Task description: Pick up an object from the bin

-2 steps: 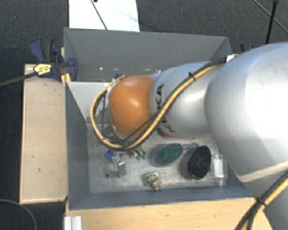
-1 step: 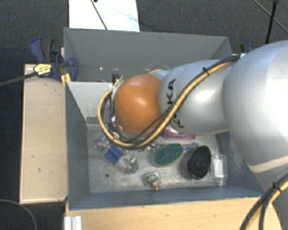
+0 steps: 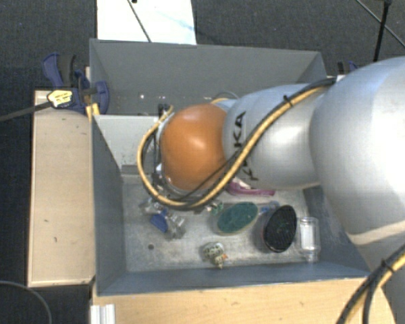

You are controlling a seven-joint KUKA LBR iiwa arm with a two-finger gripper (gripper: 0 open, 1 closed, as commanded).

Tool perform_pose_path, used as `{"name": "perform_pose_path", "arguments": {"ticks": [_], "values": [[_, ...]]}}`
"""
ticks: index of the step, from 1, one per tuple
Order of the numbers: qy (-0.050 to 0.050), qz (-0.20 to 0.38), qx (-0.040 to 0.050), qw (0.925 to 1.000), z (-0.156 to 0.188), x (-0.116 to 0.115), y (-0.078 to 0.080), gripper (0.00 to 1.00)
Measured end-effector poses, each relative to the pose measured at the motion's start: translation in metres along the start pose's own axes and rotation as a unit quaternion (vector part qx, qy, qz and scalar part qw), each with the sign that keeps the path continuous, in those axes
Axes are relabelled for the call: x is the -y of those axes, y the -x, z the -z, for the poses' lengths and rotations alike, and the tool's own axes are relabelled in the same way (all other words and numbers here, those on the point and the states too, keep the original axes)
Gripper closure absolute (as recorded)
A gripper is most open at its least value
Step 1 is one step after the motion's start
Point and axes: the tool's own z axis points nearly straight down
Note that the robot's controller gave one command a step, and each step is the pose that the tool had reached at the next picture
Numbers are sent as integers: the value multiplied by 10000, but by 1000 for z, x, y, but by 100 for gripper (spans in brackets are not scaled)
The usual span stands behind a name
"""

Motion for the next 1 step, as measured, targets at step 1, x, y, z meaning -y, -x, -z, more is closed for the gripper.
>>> {"name": "perform_pose_path", "arguments": {"ticks": [1], "values": [[-26, -74, 32, 10000, 129, 9, 9, 100]]}}
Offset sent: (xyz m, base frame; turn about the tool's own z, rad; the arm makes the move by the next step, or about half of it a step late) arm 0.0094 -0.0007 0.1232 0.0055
